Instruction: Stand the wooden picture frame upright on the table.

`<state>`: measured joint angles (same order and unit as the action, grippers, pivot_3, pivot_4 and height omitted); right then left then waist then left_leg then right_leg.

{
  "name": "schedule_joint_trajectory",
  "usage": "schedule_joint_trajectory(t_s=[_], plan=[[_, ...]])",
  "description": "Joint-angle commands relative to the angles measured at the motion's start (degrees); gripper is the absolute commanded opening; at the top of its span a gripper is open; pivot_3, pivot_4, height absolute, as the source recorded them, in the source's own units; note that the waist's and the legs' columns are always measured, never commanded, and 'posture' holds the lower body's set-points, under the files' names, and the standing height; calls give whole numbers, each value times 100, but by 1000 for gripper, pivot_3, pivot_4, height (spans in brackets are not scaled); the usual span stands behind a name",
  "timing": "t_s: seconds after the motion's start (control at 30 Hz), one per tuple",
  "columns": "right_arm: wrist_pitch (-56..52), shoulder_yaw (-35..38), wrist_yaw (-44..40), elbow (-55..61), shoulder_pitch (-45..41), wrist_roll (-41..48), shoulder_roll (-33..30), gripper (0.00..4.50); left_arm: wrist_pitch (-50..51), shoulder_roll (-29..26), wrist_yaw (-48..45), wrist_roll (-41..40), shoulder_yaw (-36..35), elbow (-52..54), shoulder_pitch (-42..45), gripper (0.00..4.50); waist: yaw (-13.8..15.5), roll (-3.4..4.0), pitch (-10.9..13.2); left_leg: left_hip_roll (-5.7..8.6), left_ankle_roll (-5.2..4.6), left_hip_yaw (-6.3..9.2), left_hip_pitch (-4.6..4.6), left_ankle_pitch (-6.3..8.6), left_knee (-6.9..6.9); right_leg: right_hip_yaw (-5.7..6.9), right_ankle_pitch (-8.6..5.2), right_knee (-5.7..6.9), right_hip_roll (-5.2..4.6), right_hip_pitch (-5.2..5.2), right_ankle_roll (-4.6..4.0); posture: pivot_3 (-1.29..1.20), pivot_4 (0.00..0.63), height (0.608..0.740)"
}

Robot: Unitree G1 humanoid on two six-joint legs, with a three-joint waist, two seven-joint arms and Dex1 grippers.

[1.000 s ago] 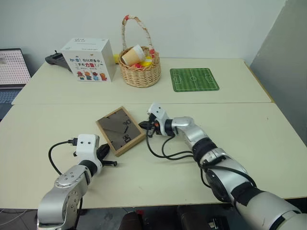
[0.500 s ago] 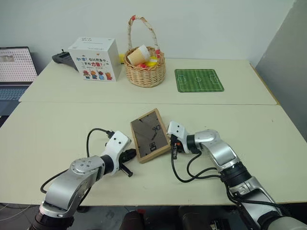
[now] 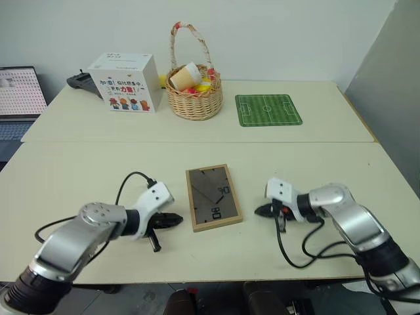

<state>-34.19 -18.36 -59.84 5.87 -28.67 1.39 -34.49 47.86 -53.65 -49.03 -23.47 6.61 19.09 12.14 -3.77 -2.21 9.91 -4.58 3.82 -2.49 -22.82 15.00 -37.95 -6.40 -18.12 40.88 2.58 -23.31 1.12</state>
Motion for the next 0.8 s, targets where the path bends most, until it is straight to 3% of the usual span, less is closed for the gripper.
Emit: schedule_joint_trajectory(t_s=[0.03,0.2,0.33,0.6,0.8], plan=[[379,143,536,-619,-525,-74,459,0,-323,140,144,466,102,-839,444,21,5,0,0,0,0,1,-2,0,-1,4,-1,0,1,0,-2,0,150,740],[590,-74,743,-1152,-851,-131,1009,0,-783,833,332,838,430,-1342,961,21,96,2,-1,-1,0,3,-15,0,-5,32,-1,-2,-4,-1,-5,0,150,740],[498,-144,649,-964,-781,-36,1078,0,-568,1126,226,733,469,-1053,1105,21,193,2,-1,3,1,6,-23,-1,-9,50,-1,-2,-21,1,-6,0,150,740],[-157,-94,291,243,-245,304,600,0,83,952,-335,387,775,223,864,21,201,3,0,3,2,36,-31,-1,-7,66,-6,-3,-20,1,-11,0,150,740],[-552,-49,331,931,154,426,211,0,106,1138,-191,613,912,17,1094,21,196,3,0,5,1,52,-33,-1,-11,77,-7,5,-17,3,-13,0,150,740]])
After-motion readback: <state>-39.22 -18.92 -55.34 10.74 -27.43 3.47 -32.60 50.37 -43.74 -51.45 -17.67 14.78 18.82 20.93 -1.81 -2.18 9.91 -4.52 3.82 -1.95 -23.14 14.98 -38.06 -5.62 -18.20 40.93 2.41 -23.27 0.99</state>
